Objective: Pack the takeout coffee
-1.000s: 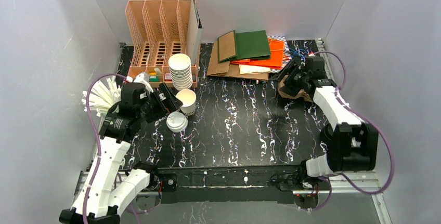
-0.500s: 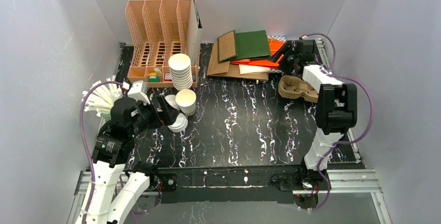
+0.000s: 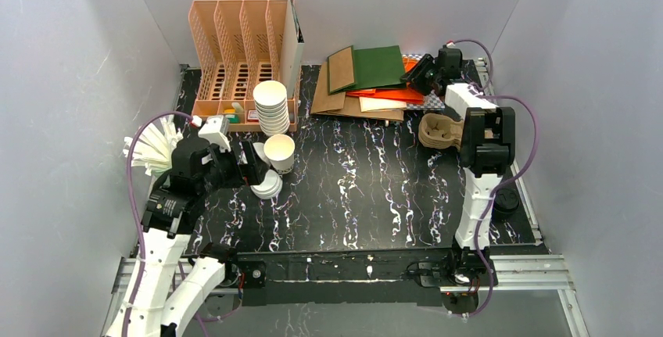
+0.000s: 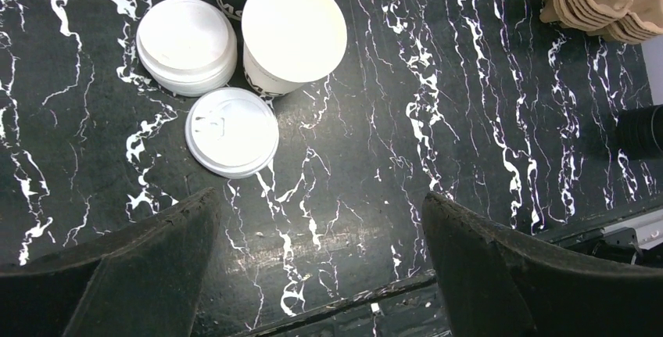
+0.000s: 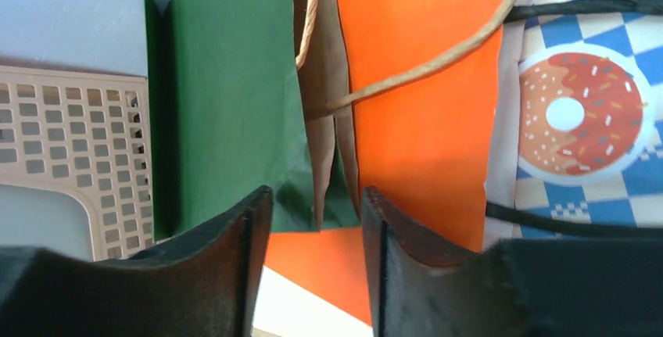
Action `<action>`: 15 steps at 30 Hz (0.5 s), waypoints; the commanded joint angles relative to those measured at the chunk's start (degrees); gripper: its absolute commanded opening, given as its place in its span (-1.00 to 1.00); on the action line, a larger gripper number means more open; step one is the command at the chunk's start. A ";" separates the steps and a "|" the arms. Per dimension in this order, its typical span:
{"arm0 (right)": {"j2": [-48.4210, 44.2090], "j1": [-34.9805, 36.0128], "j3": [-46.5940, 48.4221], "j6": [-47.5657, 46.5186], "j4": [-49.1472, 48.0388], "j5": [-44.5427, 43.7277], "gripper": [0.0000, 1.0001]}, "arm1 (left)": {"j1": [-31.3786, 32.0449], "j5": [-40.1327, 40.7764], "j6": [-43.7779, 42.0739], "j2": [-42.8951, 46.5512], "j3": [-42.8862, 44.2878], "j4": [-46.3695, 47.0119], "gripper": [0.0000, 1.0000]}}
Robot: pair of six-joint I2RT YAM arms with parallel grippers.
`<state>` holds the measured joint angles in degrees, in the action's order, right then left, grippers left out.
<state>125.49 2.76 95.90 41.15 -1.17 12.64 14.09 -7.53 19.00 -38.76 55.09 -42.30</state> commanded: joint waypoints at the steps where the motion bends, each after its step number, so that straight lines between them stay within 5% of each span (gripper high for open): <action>1: 3.04 0.17 5.00 1.27 -2.25 1.64 -0.05 | 0.01 0.53 -1.94 -0.47 2.59 -1.63 0.96; 6: 4.95 0.14 7.95 2.03 -2.60 6.78 -0.93 | 0.06 0.73 -3.58 -0.69 3.14 -2.40 0.96; 15: -9.34 0.21 -3.54 0.95 -0.36 7.68 -0.97 | 0.04 -8.68 -7.93 -5.01 4.52 -0.55 0.72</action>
<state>127.79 2.74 97.60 43.31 -1.37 18.31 14.06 -11.66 13.78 -41.47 57.41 -43.11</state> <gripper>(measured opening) 0.031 0.892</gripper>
